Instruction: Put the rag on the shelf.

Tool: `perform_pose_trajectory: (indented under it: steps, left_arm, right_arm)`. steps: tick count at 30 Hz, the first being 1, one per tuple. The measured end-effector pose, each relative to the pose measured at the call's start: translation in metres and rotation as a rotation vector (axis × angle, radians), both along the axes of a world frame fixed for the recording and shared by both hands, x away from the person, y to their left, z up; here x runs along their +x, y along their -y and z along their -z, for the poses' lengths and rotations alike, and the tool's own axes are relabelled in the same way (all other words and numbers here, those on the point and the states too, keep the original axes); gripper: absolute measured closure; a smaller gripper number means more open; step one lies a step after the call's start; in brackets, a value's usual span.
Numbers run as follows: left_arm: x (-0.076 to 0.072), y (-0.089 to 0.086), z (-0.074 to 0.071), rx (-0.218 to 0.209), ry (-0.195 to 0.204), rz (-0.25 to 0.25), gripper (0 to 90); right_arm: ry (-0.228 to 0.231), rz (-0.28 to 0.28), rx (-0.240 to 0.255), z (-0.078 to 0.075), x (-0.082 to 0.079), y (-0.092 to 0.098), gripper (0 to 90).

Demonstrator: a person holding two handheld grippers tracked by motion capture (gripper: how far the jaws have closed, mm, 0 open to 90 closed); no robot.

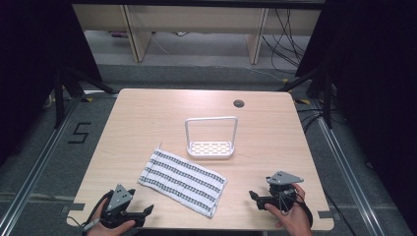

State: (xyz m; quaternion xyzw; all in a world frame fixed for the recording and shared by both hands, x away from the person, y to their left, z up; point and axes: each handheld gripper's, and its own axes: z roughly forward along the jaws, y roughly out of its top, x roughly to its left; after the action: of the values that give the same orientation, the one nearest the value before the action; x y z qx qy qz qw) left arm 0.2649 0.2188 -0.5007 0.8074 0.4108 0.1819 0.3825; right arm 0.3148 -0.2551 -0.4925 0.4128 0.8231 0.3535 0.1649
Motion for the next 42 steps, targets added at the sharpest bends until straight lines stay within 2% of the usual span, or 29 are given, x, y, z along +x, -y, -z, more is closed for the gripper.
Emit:
perform_pose_trajectory:
  steps: [3, 4, 8, 11, 12, 14, 17, 19, 22, 23, 24, 25, 26, 27, 29, 31, 32, 33, 34, 39, 40, 42]
  left_arm:
    - [0.000, 0.001, 0.000, -0.003, 0.001, -0.001, 15.5]
    - [0.000, 0.002, 0.000, -0.012, 0.009, 0.023, 15.5]
    - [0.001, 0.005, 0.002, -0.011, 0.020, 0.027, 15.5]
    - [0.000, 0.008, 0.001, -0.017, 0.008, 0.028, 15.5]
    - [0.000, 0.011, 0.001, -0.025, 0.018, 0.032, 15.6]
    - [0.000, 0.013, 0.000, -0.012, 0.012, 0.057, 15.6]
    - [0.000, 0.019, 0.002, 0.000, 0.016, 0.070, 15.6]
    - [0.001, 0.022, 0.003, -0.024, 0.016, 0.070, 15.6]
    - [0.000, 0.024, 0.001, -0.008, 0.014, 0.082, 15.6]
    - [0.001, 0.026, 0.002, -0.014, 0.022, 0.080, 15.6]
    - [0.000, 0.028, 0.001, -0.014, 0.017, 0.102, 15.6]
    - [0.000, 0.028, 0.001, -0.014, 0.017, 0.102, 15.6]
    - [-0.001, 0.034, 0.002, -0.029, 0.021, 0.101, 15.6]
    - [-0.002, 0.035, 0.001, -0.032, 0.018, 0.107, 15.6]
    - [-0.002, 0.037, 0.001, -0.034, 0.022, 0.114, 15.6]
    - [-0.004, 0.041, 0.001, -0.037, 0.016, 0.117, 15.6]
    - [-0.005, 0.042, 0.000, -0.024, 0.014, 0.122, 15.6]
    - [-0.005, 0.042, 0.000, -0.024, 0.014, 0.122, 15.6]
    - [-0.007, 0.048, 0.000, -0.067, 0.024, 0.113, 15.6]
    - [-0.009, 0.055, 0.000, -0.053, 0.027, 0.130, 15.6]
    - [-0.010, 0.058, -0.001, -0.035, 0.027, 0.146, 15.6]
    - [-0.011, 0.063, -0.002, -0.040, 0.025, 0.153, 15.6]
  right_arm:
    - [0.001, 0.006, 0.005, 0.000, 0.000, 0.000, 18.6]
    - [-0.003, 0.011, 0.012, -0.001, 0.000, -0.001, 18.6]
    - [0.009, -0.007, 0.009, -0.001, 0.001, -0.001, 18.9]
    - [0.010, -0.008, 0.016, -0.001, 0.001, -0.001, 19.7]
    - [0.003, 0.012, 0.023, -0.002, 0.000, -0.002, 19.7]
    - [0.029, -0.007, 0.016, -0.001, 0.002, -0.001, 20.1]
    - [0.028, -0.004, 0.017, -0.002, 0.001, 0.000, 21.0]
    - [0.032, -0.003, 0.022, -0.002, 0.001, 0.000, 21.4]
    - [0.034, -0.005, 0.022, -0.003, 0.002, 0.000, 22.2]
    - [0.019, -0.004, 0.026, -0.003, 0.002, -0.001, 22.4]
    - [0.018, -0.002, 0.025, -0.004, 0.002, -0.001, 22.6]
    - [0.018, -0.007, 0.027, -0.003, 0.002, -0.001, 22.9]
    - [0.041, -0.014, 0.020, -0.003, 0.004, -0.001, 23.0]
    - [0.017, -0.017, 0.036, -0.003, 0.004, -0.003, 23.2]
    - [0.023, -0.022, 0.028, -0.004, 0.004, -0.003, 23.4]
    - [0.013, -0.005, 0.040, -0.005, 0.003, -0.006, 23.7]
    - [0.038, -0.029, 0.027, -0.005, 0.005, -0.006, 24.0]
    - [0.038, -0.029, 0.027, -0.005, 0.005, -0.006, 24.0]
    - [0.025, -0.029, 0.034, -0.005, 0.005, -0.007, 24.3]
    - [0.027, -0.037, 0.037, -0.006, 0.006, -0.010, 24.8]
    - [0.036, -0.052, 0.037, -0.007, 0.008, -0.013, 25.1]
    - [0.047, -0.062, 0.041, -0.008, 0.011, -0.017, 25.5]
